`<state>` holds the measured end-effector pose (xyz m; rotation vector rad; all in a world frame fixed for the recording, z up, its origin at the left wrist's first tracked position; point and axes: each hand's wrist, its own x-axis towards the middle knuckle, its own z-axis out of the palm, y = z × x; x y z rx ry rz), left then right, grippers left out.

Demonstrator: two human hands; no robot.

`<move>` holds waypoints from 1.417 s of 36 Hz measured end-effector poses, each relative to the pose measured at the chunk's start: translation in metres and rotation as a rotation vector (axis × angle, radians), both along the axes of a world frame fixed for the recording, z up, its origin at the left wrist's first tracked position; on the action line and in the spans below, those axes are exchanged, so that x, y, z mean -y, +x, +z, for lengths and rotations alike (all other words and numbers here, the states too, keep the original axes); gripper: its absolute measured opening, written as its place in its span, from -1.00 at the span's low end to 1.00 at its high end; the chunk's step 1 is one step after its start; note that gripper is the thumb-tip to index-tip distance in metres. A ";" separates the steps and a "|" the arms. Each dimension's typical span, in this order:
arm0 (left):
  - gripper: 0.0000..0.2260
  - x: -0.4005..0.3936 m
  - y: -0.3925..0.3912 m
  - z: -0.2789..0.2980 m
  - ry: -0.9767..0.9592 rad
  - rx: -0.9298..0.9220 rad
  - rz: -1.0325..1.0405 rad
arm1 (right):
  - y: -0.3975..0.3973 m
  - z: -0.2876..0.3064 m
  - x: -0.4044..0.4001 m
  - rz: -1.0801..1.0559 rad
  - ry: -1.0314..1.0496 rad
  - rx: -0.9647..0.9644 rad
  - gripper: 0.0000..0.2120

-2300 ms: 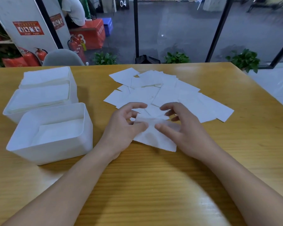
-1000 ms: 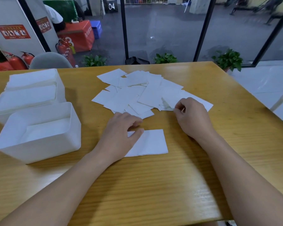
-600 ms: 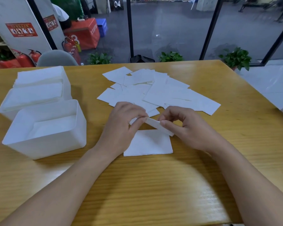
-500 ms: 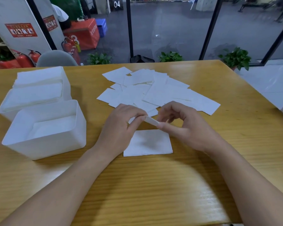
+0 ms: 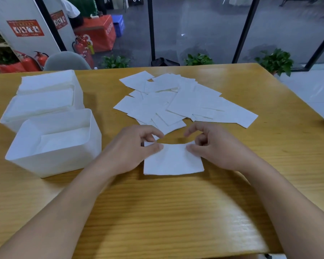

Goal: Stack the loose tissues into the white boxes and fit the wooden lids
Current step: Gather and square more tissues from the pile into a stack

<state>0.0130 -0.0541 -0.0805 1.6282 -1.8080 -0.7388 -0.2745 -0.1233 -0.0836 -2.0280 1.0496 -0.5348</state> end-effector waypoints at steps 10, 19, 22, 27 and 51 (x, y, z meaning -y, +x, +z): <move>-0.84 0.000 -0.005 -0.006 -0.035 0.088 0.073 | 0.000 -0.004 -0.001 0.013 -0.086 -0.040 -0.83; -0.87 -0.003 -0.006 -0.005 -0.072 0.169 0.041 | 0.004 -0.006 -0.002 -0.037 -0.161 -0.099 -0.86; -0.89 0.001 -0.005 -0.008 -0.148 0.172 0.072 | 0.003 -0.007 -0.001 -0.077 -0.195 -0.099 -0.87; -0.84 0.020 -0.008 -0.010 -0.235 0.236 0.157 | 0.009 -0.006 0.000 -0.119 -0.285 -0.079 -0.88; -0.83 0.040 -0.003 -0.015 -0.310 0.345 0.233 | 0.018 -0.013 -0.002 -0.066 -0.275 -0.076 -0.92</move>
